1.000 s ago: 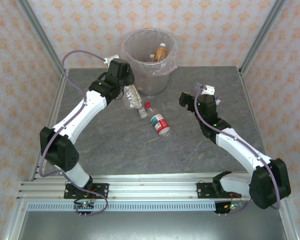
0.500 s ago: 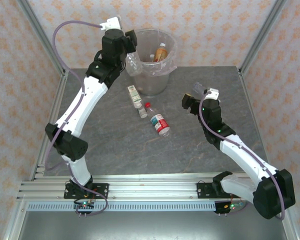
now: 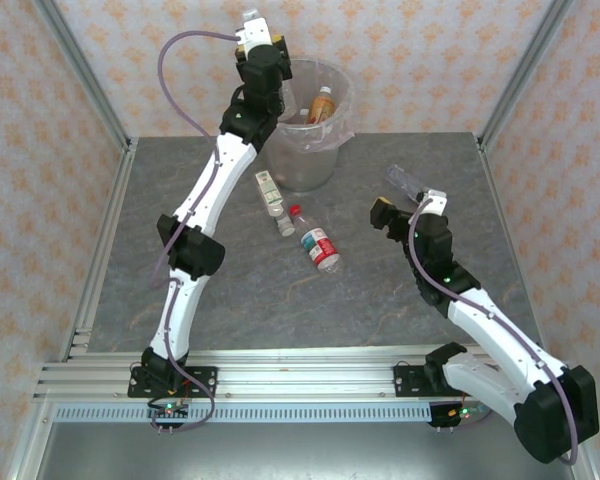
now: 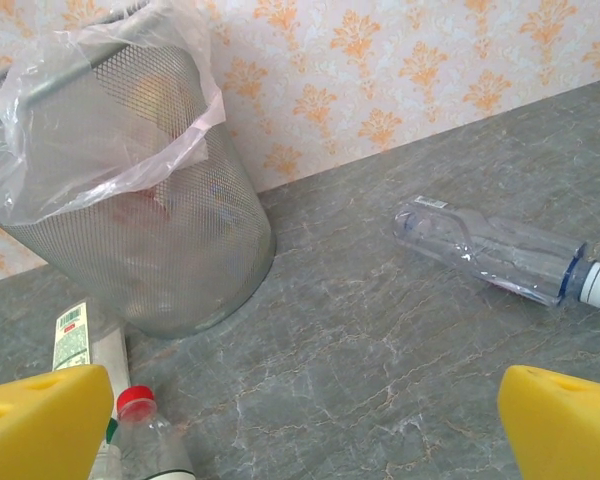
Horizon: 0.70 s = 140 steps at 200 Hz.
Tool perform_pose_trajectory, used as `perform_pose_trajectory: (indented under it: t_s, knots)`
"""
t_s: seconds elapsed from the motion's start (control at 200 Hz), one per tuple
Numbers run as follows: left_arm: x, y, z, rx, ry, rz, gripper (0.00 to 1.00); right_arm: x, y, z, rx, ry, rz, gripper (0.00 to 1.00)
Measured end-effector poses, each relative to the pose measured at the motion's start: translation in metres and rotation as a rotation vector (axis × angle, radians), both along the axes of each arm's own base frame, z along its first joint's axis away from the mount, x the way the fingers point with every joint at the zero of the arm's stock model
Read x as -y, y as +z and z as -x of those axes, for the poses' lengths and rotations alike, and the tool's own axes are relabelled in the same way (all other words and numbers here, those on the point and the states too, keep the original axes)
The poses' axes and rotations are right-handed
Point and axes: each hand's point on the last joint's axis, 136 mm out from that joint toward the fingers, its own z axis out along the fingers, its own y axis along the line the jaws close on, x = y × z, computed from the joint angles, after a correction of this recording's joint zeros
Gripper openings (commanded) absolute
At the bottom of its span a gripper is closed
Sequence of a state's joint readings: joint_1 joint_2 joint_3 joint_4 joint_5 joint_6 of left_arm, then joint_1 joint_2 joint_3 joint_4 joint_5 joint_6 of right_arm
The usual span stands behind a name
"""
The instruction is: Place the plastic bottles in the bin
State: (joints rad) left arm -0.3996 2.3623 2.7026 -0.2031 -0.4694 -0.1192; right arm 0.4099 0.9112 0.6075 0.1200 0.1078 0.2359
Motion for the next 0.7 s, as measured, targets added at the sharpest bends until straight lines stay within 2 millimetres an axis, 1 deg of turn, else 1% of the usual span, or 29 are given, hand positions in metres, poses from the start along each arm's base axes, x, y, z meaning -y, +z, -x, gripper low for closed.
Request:
perform_pose_trajectory:
  t_s: [0.12,0.205,0.34,0.465,0.571,0.701]
  knots:
    - [-0.001,-0.015,-0.01,-0.005,0.032,-0.022,0.57,0.002,0.004,0.003,0.014,-0.006,-0.005,0.99]
    - [0.0,-0.027,-0.017,-0.014,0.046,-0.038,0.57,0.003,0.002,0.004,0.013,-0.007,-0.004,0.99]
    - [0.005,-0.055,-0.028,-0.058,0.048,-0.057,0.57,0.004,0.0,0.005,0.008,-0.009,-0.001,0.99]
    - [0.008,-0.078,-0.034,-0.107,0.04,-0.067,0.59,0.004,0.0,0.005,0.008,-0.009,-0.001,0.99]
    - [0.009,-0.089,-0.036,-0.133,0.042,-0.059,0.68,0.004,0.0,0.005,0.008,-0.009,-0.001,0.99]
    - [0.008,-0.094,-0.036,-0.148,0.047,-0.046,0.87,0.004,0.0,0.005,0.007,-0.009,0.0,0.99]
